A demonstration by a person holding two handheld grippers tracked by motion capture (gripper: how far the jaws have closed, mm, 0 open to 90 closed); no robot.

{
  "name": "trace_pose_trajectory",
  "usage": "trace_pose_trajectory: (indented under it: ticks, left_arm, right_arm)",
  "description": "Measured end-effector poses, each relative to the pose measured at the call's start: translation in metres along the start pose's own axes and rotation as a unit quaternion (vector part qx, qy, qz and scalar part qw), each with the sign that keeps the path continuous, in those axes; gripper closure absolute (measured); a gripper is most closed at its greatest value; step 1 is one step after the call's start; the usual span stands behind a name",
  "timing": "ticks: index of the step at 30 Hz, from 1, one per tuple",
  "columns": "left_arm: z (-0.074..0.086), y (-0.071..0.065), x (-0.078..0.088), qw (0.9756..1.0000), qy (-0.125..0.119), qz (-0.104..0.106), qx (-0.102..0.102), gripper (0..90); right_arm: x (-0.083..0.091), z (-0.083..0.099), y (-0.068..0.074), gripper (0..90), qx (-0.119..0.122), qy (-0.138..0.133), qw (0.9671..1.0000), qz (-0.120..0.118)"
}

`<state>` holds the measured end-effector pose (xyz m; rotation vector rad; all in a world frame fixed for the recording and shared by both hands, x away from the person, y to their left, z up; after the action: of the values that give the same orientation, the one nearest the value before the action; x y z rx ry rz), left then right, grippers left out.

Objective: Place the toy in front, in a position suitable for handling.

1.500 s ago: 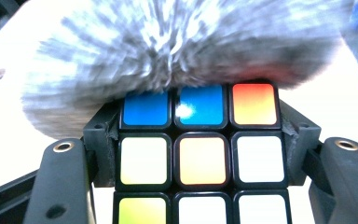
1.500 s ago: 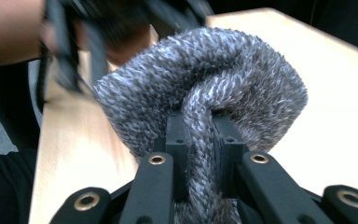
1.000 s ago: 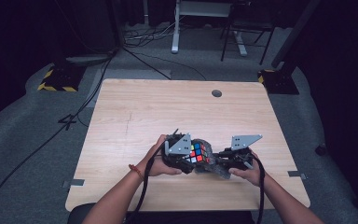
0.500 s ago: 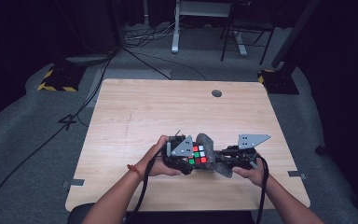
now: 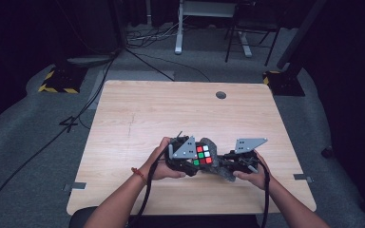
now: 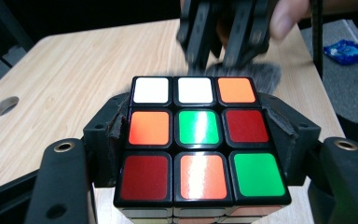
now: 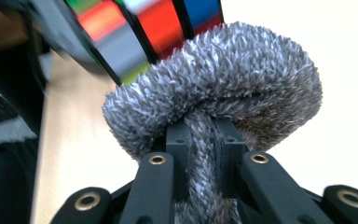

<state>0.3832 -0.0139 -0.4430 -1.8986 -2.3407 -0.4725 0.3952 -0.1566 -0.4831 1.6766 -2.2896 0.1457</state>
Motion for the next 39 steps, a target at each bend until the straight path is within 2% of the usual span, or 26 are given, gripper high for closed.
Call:
trace_pose_trajectory:
  ticks: [6, 7, 9, 11, 14, 16, 18, 20, 23, 25, 26, 28, 31, 33, 35, 37, 39]
  left_arm:
    - [0.001, 0.0, 0.0, 1.0, 0.0, 0.002, 0.001, 33.8]
    - [0.002, 0.0, 0.0, 1.0, 0.0, 0.004, 0.004, 33.8]
    - [0.004, 0.0, -0.001, 1.0, 0.007, 0.005, 0.004, 33.8]
    - [0.009, -0.001, -0.004, 0.9998, 0.012, 0.01, 0.011, 33.8]
    - [0.011, -0.003, -0.008, 0.9997, 0.02, 0.014, 0.006, 33.8]
    - [0.009, -0.004, -0.007, 0.9997, 0.018, 0.015, 0.003, 33.8]
    - [0.008, -0.005, -0.007, 0.9998, 0.017, 0.014, 0.0, 33.8]
    - [0.006, -0.005, -0.006, 0.9998, 0.015, 0.016, -0.002, 33.8]
    - [0.003, -0.003, -0.003, 0.9999, 0.008, 0.012, -0.001, 33.8]
    - [0.004, -0.002, -0.003, 0.9999, 0.009, 0.012, 0.0, 33.8]
    - [0.005, -0.003, -0.003, 0.9999, 0.01, 0.012, 0.007, 33.8]
    - [0.008, -0.001, -0.004, 0.9998, 0.018, 0.012, 0.003, 33.9]
    - [0.014, 0.0, -0.007, 0.9995, 0.026, 0.013, 0.01, 33.8]
    - [0.016, -0.002, -0.01, 0.9994, 0.03, 0.014, 0.012, 33.8]
    - [0.016, -0.004, -0.012, 0.9993, 0.034, 0.014, 0.008, 33.8]
    - [0.013, -0.007, -0.013, 0.9993, 0.033, 0.019, 0.002, 33.8]
    - [0.01, -0.01, -0.013, 0.9993, 0.031, 0.021, -0.005, 33.8]
  right_arm:
    - [-0.002, 0.004, -0.001, 80.2, 0.013, 0.022, 0.9996, 0.013]
    - [-0.001, 0.002, -0.001, 80.2, 0.02, 0.019, 0.9995, 0.015]
    - [0.004, -0.007, 0.002, 80.2, 0.024, -0.005, 0.9996, 0.01]
    - [0.01, -0.018, 0.005, 80.2, 0.023, -0.041, 0.9989, 0.001]
    - [0.012, -0.022, 0.008, 80.2, 0.038, -0.044, 0.9983, 0.006]
    - [0.012, -0.02, 0.007, 80.2, 0.031, -0.047, 0.9984, 0.004]
    - [0.01, -0.017, 0.005, 80.3, 0.028, -0.036, 0.9989, 0.008]
    - [0.004, -0.007, 0.002, 80.3, 0.035, -0.001, 0.9992, 0.018]
    - [-0.002, 0.005, -0.002, 80.2, 0.029, 0.031, 0.9989, 0.018]
    - [-0.001, 0.005, -0.003, 80.1, 0.027, 0.032, 0.9989, 0.019]
    - [-0.001, 0.005, -0.003, 80.1, 0.027, 0.032, 0.9989, 0.019]
    - [0.001, 0.0, -0.001, 80.0, 0.032, 0.02, 0.9991, 0.019]
    - [0.01, -0.016, 0.005, 80.0, 0.033, -0.027, 0.9991, 0.005]
    - [0.012, -0.019, 0.006, 79.9, 0.035, -0.036, 0.9988, 0.003]
    - [0.01, -0.015, 0.005, 79.9, 0.034, -0.028, 0.999, 0.007]
    - [0.006, -0.007, 0.001, 79.9, 0.028, 0.0, 0.9995, 0.014]
    - [0.001, 0.005, -0.002, 79.9, 0.021, 0.04, 0.9989, 0.013]
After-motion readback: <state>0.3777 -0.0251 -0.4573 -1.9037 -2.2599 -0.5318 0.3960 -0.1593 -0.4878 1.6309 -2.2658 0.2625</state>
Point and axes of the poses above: each handheld gripper's, and its own axes: x roughly backward along the jaws, z roughly out of its underside, y roughly to its left, the point moved 7 cm from there along -x, roughly forward along the jaws, and after that the axes turned 15 degrees about -y, right-handed, at the moved point
